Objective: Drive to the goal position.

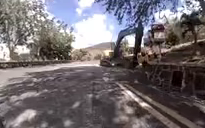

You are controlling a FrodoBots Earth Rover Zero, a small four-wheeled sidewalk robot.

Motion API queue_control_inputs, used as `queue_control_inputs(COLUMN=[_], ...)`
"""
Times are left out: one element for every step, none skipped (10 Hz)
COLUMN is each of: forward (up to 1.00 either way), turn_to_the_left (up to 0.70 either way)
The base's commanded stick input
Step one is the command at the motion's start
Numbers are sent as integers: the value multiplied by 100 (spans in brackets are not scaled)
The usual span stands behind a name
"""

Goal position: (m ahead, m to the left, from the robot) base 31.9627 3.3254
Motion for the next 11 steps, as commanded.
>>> queue_control_inputs(forward=[70, 70, 70, 70, 70, 70, 70, 70, 70, 70, 70], turn_to_the_left=[0, 0, 0, 0, 0, 0, 0, 0, 0, 0, 0])
